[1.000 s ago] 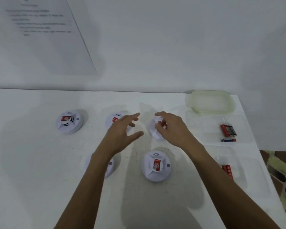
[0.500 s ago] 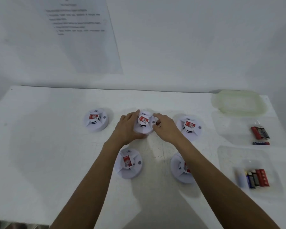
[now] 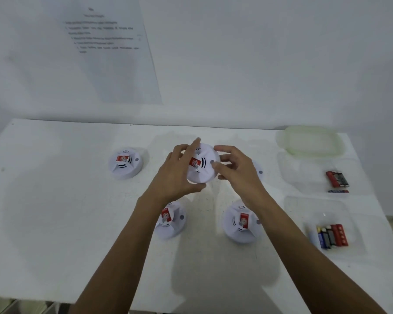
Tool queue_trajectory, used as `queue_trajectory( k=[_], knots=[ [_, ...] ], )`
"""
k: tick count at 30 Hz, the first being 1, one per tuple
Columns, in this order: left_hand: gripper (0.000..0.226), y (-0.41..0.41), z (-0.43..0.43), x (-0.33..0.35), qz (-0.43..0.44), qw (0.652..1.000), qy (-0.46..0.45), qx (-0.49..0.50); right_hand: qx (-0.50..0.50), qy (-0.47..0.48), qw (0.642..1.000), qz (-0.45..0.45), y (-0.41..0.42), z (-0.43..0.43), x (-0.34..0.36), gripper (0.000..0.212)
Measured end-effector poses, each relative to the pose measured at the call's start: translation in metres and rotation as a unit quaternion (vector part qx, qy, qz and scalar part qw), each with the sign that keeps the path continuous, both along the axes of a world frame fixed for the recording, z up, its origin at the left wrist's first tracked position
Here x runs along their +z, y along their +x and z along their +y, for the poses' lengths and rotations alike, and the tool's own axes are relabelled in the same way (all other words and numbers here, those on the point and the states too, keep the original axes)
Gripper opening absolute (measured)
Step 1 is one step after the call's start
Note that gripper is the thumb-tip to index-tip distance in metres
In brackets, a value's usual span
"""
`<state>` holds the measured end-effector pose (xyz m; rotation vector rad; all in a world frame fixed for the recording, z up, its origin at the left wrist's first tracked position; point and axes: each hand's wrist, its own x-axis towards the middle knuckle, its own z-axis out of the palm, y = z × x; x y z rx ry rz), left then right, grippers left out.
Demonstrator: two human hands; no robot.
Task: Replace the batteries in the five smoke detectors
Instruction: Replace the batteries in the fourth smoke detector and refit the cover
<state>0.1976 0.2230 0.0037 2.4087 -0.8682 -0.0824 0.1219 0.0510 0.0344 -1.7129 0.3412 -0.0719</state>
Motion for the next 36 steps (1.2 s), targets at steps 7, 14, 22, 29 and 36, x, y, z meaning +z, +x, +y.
queue_trajectory(
  k=[7,14,22,29,36],
  knots=[
    [0.103,-0.067,-0.039,0.038,0.105,0.979,-0.166,-0.054,0.021,0.012,0.997,-0.07,-0.069,-0.035,0.038,0.031],
    [0.103,-0.122,-0.082,0.057,0.14,0.957,-0.232,-0.104,0.04,-0.041,0.997,-0.046,-0.131,-0.071,0.066,0.051],
    [0.097,-0.16,-0.111,0.071,0.08,0.962,-0.246,-0.092,-0.029,-0.042,0.997,-0.059,-0.171,-0.099,0.068,0.04],
    [0.089,-0.172,-0.123,0.065,0.076,0.972,-0.215,-0.058,-0.07,-0.15,0.983,-0.085,-0.188,-0.097,0.065,0.05],
    [0.084,-0.169,-0.125,0.059,0.07,0.967,-0.242,-0.045,-0.063,-0.223,0.967,-0.101,-0.19,-0.086,0.069,0.068]
  ],
)
